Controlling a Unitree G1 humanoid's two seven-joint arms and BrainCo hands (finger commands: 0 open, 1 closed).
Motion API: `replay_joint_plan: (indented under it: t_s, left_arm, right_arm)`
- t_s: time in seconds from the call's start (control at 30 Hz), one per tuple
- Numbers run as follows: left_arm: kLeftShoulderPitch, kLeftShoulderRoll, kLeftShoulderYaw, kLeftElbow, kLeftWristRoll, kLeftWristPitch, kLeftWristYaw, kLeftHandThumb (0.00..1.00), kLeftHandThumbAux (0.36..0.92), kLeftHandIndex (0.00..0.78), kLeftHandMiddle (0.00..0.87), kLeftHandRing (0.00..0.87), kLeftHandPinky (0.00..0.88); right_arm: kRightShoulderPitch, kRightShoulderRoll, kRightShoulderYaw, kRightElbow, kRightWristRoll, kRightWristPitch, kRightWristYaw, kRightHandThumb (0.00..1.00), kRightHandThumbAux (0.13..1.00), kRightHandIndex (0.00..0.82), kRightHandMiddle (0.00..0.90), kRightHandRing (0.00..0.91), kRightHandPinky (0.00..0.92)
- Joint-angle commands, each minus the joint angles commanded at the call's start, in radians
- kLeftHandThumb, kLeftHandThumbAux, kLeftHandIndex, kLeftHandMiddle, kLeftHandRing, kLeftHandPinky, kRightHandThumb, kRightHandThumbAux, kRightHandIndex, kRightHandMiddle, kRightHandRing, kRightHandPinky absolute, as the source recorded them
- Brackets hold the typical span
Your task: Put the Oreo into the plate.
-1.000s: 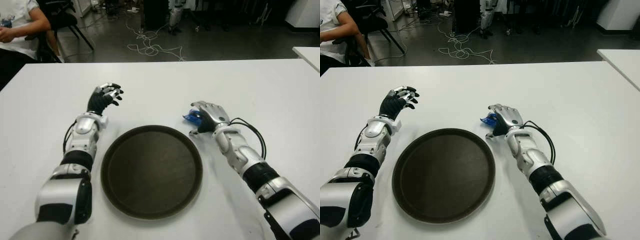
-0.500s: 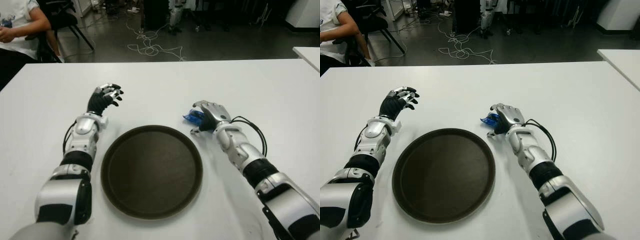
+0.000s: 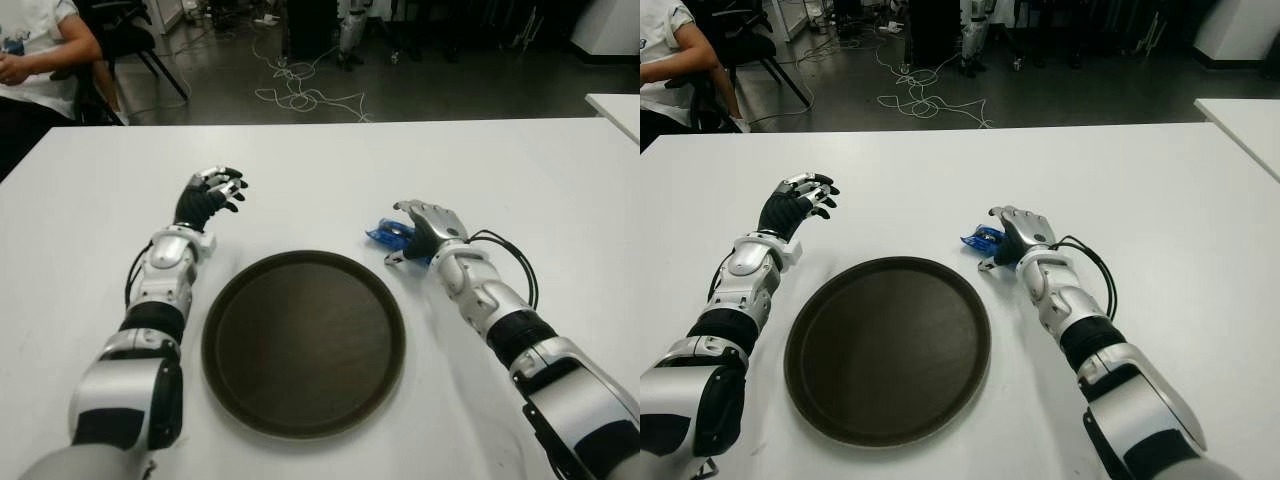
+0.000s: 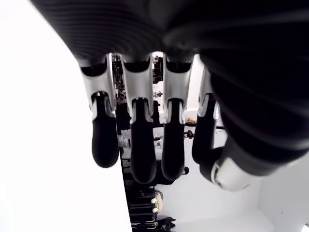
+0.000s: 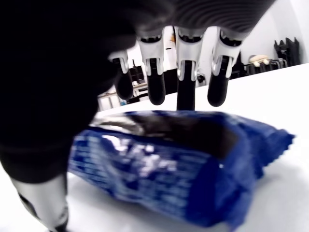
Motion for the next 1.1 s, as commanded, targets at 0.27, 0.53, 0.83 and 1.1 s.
replay_joint_plan:
  t_s: [0.27, 0.53, 0.83, 1.1]
  left_arm:
    - [0.001, 0.0, 0.002, -0.002, -0.003, -0.003, -0.006, 0.833, 0.674, 0.419, 0.462, 0.496, 0.554]
    - [0.0, -0.001, 0.004, -0.002, -0.005, 0.002, -0.004, 0.834, 0.673, 0.419, 0.465, 0.509, 0.571]
    - [0.0, -0.002, 0.005, 0.003, -0.003, -0.001, 0.004, 0.833, 0.673, 0.419, 0.463, 0.496, 0.55]
    - [0.004, -0.002, 0.0, -0.007, 0.002, -0.006, 0.009, 0.833, 0.673, 0.419, 0.463, 0.493, 0.55]
  right_arm:
    - [-0.007, -0.003, 0.006, 0.016, 0.002, -0.011, -0.007, 0.0, 0.734, 0.18, 0.196, 0.208, 0.22]
    - [-0.001, -0.003, 0.014, 0.028, 0.001, -0.052, -0.027, 0.0, 0.781, 0.254, 0.247, 0.265, 0.293]
    - [0.015, 0.001, 0.028, -0.009, 0.0, -0.05, 0.027, 0.0, 0.769, 0.168, 0.179, 0.201, 0.229]
    - [0.022, 0.009, 0.036, -0.017, -0.003, -0.028, 0.053, 0.0, 0.785, 0.216, 0.203, 0.231, 0.279]
